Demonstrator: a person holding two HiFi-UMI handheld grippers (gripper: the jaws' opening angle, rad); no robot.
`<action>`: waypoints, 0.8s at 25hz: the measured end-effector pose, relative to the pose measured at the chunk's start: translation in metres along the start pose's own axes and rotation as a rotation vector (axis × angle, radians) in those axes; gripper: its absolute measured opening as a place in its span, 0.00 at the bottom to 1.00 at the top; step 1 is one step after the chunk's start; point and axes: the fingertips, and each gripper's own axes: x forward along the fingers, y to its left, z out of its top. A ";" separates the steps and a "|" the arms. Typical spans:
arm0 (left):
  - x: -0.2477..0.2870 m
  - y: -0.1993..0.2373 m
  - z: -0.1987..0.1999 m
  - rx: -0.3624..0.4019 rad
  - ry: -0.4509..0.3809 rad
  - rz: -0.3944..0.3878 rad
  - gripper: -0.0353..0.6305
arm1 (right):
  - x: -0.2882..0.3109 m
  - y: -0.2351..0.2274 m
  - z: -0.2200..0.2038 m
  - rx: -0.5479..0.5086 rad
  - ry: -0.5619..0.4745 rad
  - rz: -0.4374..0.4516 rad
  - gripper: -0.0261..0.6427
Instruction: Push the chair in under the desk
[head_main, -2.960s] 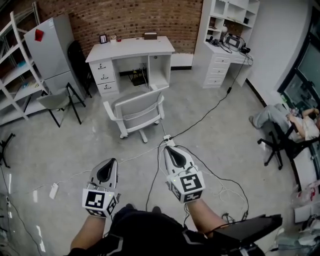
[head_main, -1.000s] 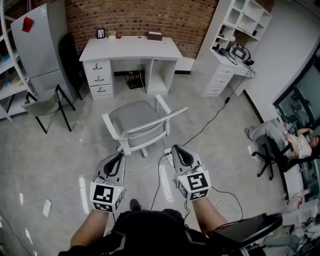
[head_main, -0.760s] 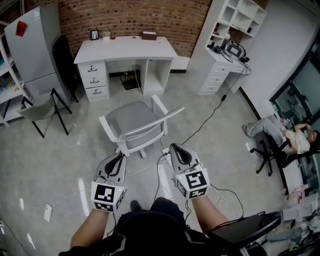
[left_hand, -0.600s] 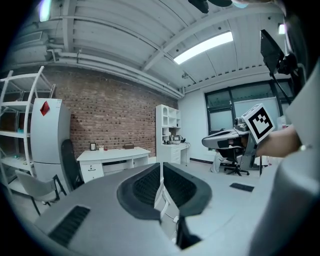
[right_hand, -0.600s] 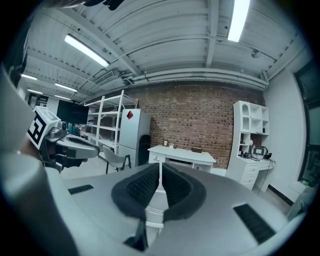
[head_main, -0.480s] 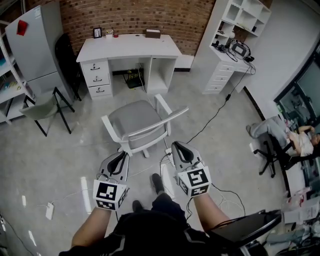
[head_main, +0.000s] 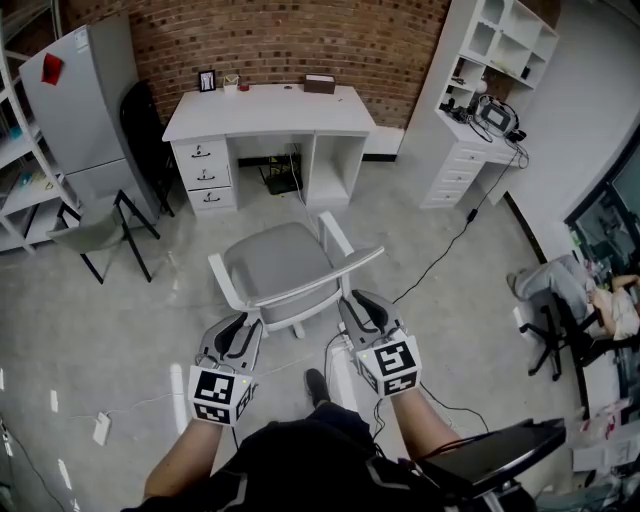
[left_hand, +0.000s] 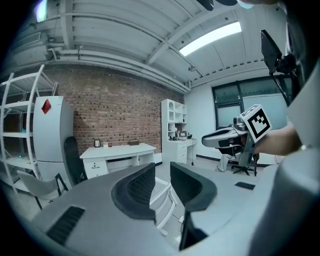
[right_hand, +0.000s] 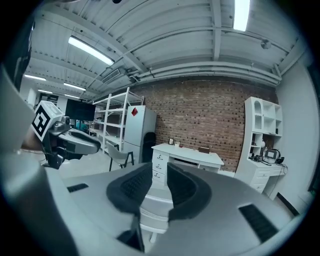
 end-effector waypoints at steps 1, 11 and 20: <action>0.008 0.000 0.001 0.002 0.006 -0.001 0.21 | 0.005 -0.007 -0.002 -0.006 0.007 0.008 0.19; 0.080 -0.003 -0.018 0.086 0.139 -0.048 0.26 | 0.053 -0.046 -0.027 -0.083 0.097 0.110 0.27; 0.148 -0.013 -0.090 0.288 0.441 -0.155 0.36 | 0.096 -0.064 -0.096 -0.294 0.294 0.266 0.39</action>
